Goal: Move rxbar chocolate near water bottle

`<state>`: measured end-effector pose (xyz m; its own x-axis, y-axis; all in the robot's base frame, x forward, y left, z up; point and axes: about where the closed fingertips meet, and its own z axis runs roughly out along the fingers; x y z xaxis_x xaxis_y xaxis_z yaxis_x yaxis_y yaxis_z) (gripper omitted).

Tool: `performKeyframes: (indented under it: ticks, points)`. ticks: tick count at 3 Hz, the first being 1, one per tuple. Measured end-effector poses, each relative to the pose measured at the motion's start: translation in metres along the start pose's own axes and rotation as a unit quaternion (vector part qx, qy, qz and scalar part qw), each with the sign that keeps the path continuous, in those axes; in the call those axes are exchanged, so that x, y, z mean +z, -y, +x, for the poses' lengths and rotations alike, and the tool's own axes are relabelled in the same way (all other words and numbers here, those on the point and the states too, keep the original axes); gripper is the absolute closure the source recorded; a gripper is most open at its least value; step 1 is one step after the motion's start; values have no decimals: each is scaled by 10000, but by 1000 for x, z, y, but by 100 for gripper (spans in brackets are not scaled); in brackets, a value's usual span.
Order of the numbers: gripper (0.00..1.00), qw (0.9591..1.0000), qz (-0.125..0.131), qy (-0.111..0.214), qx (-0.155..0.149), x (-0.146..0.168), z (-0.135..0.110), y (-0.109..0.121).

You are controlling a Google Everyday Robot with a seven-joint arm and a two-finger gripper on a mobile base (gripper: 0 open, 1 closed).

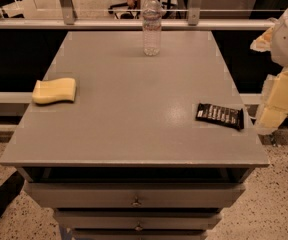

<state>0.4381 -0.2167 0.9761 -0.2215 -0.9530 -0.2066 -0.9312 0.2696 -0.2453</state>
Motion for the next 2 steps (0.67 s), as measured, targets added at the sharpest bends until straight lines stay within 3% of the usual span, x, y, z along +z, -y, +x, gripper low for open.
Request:
performKeyframes:
  ticks: [2]
  points:
    - [0,9999,15,137,53,9,1,8]
